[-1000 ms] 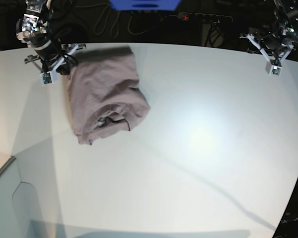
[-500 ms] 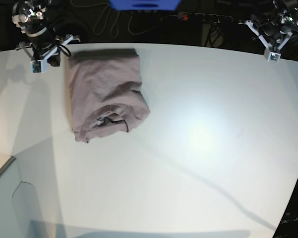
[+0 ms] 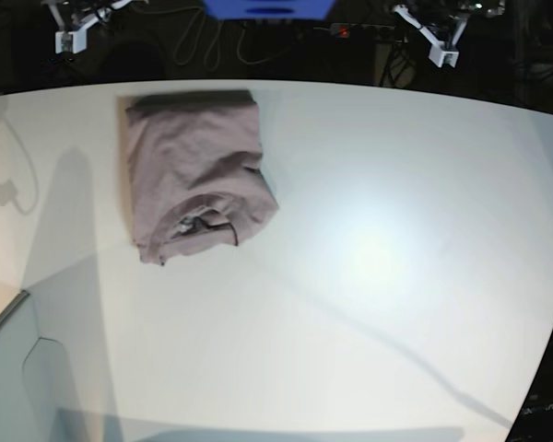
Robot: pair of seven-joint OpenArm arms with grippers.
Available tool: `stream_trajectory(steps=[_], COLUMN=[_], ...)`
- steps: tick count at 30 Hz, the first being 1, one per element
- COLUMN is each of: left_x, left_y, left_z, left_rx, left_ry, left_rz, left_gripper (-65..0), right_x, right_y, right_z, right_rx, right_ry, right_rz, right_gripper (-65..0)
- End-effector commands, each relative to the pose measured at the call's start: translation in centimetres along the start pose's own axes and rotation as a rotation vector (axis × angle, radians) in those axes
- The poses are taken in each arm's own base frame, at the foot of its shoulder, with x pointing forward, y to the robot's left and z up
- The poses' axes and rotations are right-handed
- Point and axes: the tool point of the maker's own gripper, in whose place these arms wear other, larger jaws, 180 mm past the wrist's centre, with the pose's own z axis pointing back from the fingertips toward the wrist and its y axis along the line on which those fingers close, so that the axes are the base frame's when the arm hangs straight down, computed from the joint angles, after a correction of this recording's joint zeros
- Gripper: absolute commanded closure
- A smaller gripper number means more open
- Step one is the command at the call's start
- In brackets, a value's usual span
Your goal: Layout the t-shirt on the table in an organized manner, then fold the t-shirt properly
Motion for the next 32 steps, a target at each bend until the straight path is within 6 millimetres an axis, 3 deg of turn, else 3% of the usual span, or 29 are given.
stream_trajectory(steps=[1,6,8,12,18,21,28,32], left_x=[-0.6,-0.5,-0.3,-0.8,-1.2,-1.7,-2.1,-1.8], left_y=[0.5,1.3,1.7,3.0,4.1,2.8,1.7,1.2], left_z=[-0.3,-3.4,-4.4,-6.1,-6.8,-7.4,-7.8,-8.1], left_rx=[-0.002,0.033,0.048,0.137,0.272,0.272,0.256,0.248], left_ry=[0.013,-0.006,-0.016,0.037,0.067,0.087,0.096,0.092], left_rz=[0.01,0.068,0.08,0.112,0.1,0.065,0.06,0.059], left_gripper=[0.0,0.0,0.0,0.0,0.0,0.0,0.0,0.0], right_x=[-0.6,-5.4,-6.5,-9.5,-13.1,-14.7,-12.2,-10.4], right_y=[0.3,2.2,3.2,1.9,2.5,2.4,-1.0,-0.9], right_z=[-0.6,-4.5,-6.2,-9.3,-11.0,-10.6,-10.1,-11.0], right_rx=[0.02,0.094,0.121,-0.038,-0.248,-0.359,-0.535,-0.502], right_ry=[0.01,0.108,0.114,0.132,0.139,0.174,0.145,0.113], right_rz=[-0.022,-0.159,-0.202,-0.275,-0.252,-0.196,0.105,0.188], right_gripper=[0.0,0.0,0.0,0.0,0.0,0.0,0.0,0.0])
